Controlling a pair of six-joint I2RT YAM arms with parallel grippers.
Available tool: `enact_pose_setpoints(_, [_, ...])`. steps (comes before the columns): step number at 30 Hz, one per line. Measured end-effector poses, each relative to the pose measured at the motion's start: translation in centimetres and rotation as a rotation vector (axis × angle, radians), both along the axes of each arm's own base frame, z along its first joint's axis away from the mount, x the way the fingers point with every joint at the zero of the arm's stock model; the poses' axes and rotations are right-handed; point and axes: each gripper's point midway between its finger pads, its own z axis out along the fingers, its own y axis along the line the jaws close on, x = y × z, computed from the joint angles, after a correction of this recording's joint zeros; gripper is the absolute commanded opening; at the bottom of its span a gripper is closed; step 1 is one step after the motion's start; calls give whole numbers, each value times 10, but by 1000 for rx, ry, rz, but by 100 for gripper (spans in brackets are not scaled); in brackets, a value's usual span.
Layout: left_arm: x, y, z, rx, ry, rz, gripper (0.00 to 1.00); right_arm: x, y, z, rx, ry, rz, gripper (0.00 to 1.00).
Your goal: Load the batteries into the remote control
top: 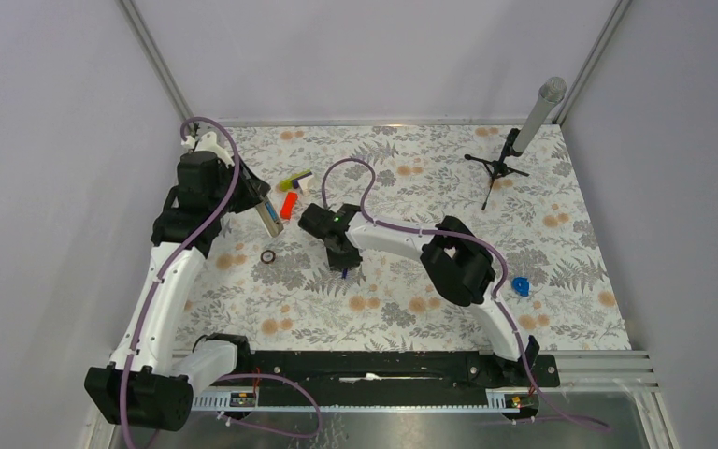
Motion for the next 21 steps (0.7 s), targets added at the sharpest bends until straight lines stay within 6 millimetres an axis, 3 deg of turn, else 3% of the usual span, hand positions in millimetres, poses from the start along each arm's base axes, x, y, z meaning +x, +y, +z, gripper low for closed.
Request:
enact_pose_setpoints(10, [0,0,1,-1,-3,-1,0,-2,-1,-3,-11,16,11,10])
enact_pose_setpoints(12, [0,0,1,-1,-3,-1,0,-2,-2,-3,-14,16,18,15])
enact_pose_setpoints(16, [0,0,1,-1,-3,-1,0,-3,-3,-3,-25,15,33,37])
enact_pose_setpoints(21, [0,0,1,-1,-3,-2,0,-6,-8,-4,-38,26,56,41])
